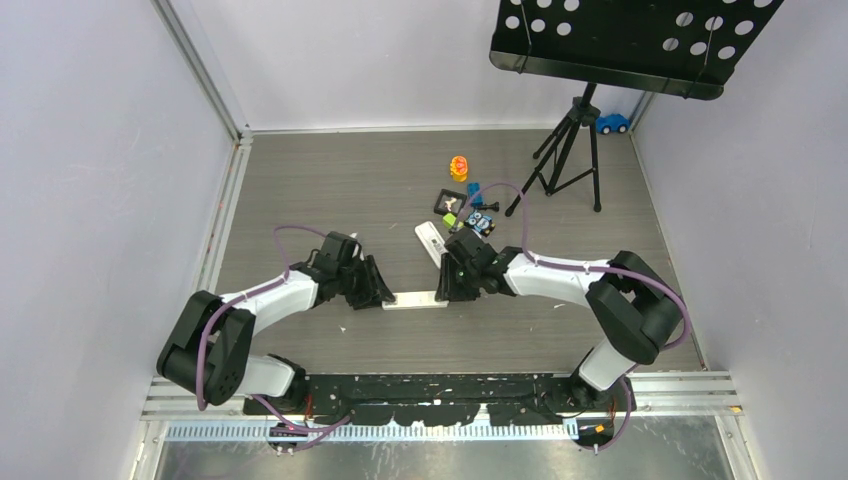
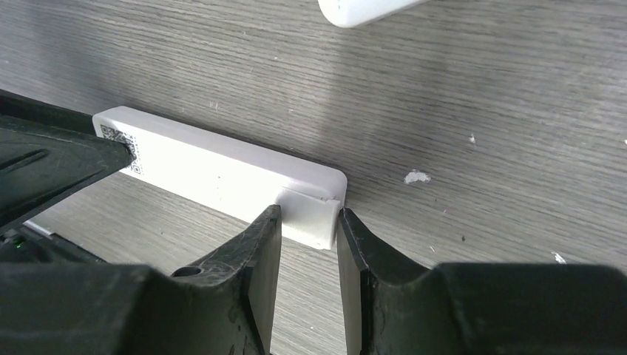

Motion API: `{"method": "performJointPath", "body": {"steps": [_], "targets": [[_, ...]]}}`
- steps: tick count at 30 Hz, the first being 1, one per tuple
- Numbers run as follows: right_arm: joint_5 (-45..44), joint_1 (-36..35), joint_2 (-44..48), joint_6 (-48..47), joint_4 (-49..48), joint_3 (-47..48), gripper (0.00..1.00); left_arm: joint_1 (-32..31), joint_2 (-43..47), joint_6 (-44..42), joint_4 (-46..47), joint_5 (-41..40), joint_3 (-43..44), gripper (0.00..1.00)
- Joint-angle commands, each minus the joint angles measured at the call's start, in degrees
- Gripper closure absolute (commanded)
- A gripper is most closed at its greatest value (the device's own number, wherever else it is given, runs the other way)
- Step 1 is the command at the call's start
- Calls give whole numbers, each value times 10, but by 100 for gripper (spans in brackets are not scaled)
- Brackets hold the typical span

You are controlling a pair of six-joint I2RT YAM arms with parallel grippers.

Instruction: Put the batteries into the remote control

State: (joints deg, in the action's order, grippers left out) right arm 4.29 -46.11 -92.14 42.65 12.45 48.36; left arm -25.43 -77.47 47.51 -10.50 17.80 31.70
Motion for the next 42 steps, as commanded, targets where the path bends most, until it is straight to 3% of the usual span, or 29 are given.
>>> {"method": "performJointPath", "body": {"steps": [1,10,14,22,42], "targets": [[-83,-32,-36,16,41,11,64,-1,-7,-6,17,20,1,62],[-28,-57,-90,88,-68,-28,64,-1,-11,46,90,51,-33,65],[-32,-58,-98,95,-72,-37,63,-1,-20,42,97,56,-34,65],[-145,-41,-56,55,44,-23,49,-1,-7,32,83,44,-37,65],[-188,-48,-19,41,129,-4,47,-1,-7,23,71,36,-35,65]]}}
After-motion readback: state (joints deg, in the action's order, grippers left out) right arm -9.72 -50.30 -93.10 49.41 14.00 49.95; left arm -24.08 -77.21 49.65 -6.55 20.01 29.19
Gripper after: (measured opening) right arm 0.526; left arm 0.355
